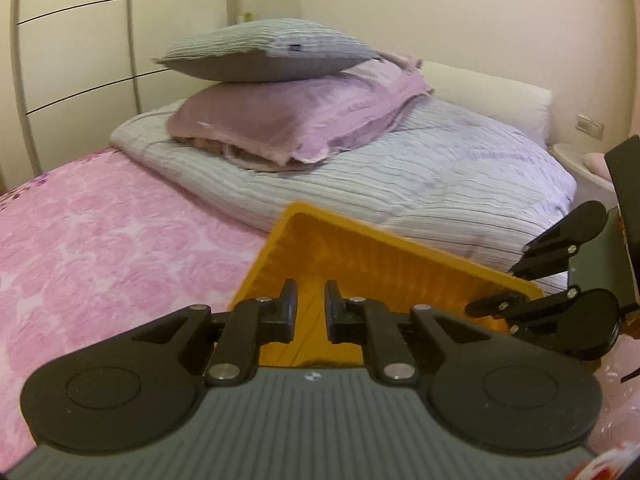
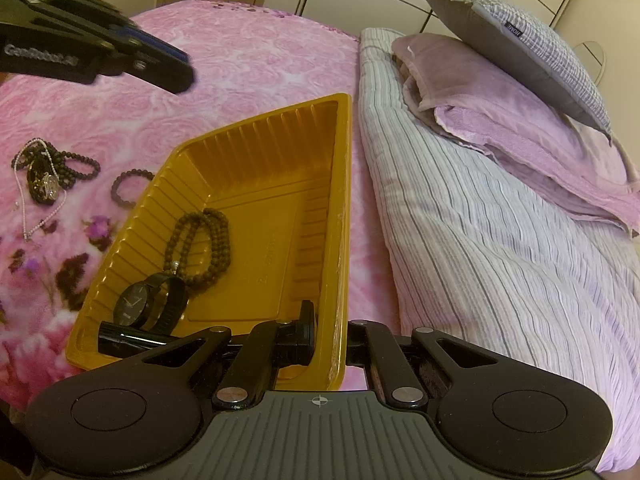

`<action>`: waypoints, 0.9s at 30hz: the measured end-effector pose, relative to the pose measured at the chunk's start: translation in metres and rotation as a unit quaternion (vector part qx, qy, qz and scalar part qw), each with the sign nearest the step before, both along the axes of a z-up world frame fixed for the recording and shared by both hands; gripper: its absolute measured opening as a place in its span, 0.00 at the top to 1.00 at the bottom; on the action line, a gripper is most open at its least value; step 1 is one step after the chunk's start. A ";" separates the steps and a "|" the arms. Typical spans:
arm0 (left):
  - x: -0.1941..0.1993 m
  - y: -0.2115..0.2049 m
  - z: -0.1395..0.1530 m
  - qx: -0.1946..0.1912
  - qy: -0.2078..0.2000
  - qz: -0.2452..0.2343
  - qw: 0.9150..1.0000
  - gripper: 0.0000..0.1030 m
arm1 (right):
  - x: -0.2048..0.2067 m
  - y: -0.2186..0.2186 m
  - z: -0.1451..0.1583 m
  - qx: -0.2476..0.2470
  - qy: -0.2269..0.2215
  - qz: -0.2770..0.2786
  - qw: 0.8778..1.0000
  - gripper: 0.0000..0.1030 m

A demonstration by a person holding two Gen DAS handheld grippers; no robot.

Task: Organize jewelry
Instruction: 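Move the open left tool back toward the remaining jewelry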

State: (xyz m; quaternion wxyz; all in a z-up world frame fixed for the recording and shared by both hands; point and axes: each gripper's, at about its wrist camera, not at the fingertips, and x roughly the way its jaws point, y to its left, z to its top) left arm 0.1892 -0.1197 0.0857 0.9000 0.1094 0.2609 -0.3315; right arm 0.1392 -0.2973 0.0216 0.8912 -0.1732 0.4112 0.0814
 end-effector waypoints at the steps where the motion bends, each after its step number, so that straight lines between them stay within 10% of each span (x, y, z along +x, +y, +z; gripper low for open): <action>1: -0.001 0.008 0.000 0.000 -0.001 0.012 1.000 0.86 | 0.000 0.000 0.000 0.000 0.000 0.000 1.000 0.94; 17: -0.050 0.156 -0.052 0.025 0.022 0.259 0.965 0.80 | -0.001 -0.001 0.001 0.000 -0.002 -0.001 1.000 0.94; 27: -0.071 0.166 -0.103 0.008 0.064 0.298 0.952 0.78 | 0.000 -0.001 0.001 -0.005 0.000 0.000 1.000 0.94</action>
